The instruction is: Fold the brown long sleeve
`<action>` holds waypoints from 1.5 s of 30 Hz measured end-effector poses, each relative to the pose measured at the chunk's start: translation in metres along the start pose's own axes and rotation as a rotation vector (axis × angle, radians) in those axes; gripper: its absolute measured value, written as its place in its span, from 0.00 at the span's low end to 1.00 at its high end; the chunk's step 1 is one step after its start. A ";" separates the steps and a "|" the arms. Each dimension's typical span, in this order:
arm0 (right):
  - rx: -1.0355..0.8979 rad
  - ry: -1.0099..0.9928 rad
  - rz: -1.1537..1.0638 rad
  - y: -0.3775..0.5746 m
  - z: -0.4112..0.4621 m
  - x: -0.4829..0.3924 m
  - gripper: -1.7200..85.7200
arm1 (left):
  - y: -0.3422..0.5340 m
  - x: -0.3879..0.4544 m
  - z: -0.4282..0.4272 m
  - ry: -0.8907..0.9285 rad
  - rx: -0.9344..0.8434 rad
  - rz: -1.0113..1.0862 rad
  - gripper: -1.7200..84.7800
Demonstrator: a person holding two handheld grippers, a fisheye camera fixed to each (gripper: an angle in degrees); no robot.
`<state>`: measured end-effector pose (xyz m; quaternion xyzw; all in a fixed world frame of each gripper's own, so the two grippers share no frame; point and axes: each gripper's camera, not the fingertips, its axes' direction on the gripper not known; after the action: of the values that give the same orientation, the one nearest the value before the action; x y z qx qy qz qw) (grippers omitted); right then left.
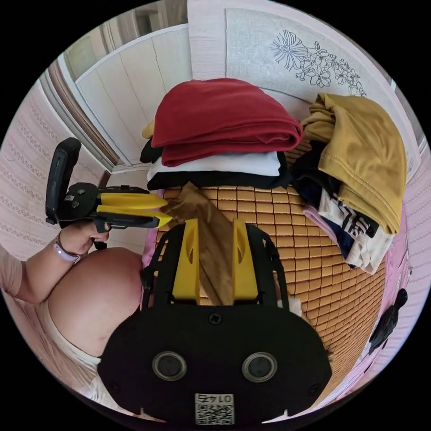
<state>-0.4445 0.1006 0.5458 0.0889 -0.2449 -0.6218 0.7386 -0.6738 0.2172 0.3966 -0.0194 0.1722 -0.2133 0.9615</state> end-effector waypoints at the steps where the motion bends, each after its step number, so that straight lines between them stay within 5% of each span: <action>1: -0.018 -0.007 -0.008 -0.004 0.010 -0.005 0.16 | 0.001 0.002 0.000 -0.018 0.012 0.007 0.12; 11: -0.063 -0.048 -0.081 -0.026 0.045 -0.032 0.11 | 0.012 0.006 0.020 -0.069 -0.003 0.070 0.04; 18: -0.001 -0.213 0.100 -0.005 -0.010 0.000 0.02 | 0.022 0.026 0.016 -0.090 0.029 0.139 0.01; 24: 0.344 -0.207 0.256 0.088 -0.157 0.036 0.02 | 0.034 0.105 -0.044 0.117 0.288 0.407 0.01; 32: 0.757 0.116 0.408 0.299 -0.385 0.011 0.02 | 0.060 0.288 -0.123 0.715 0.517 0.750 0.01; 38: 0.548 0.358 0.696 0.457 -0.449 -0.063 0.04 | 0.136 0.408 -0.078 1.169 0.123 0.954 0.03; 41: 0.339 0.417 0.975 0.532 -0.419 -0.084 0.07 | 0.182 0.432 -0.025 1.142 -0.130 0.977 0.04; 45: 0.268 0.261 1.188 0.586 -0.388 -0.091 0.11 | 0.212 0.432 0.022 1.011 -0.318 0.969 0.05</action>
<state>0.2420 0.2446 0.4434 0.1046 -0.2362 -0.0524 0.9646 -0.2135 0.2282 0.2545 0.0206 0.6147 0.2823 0.7362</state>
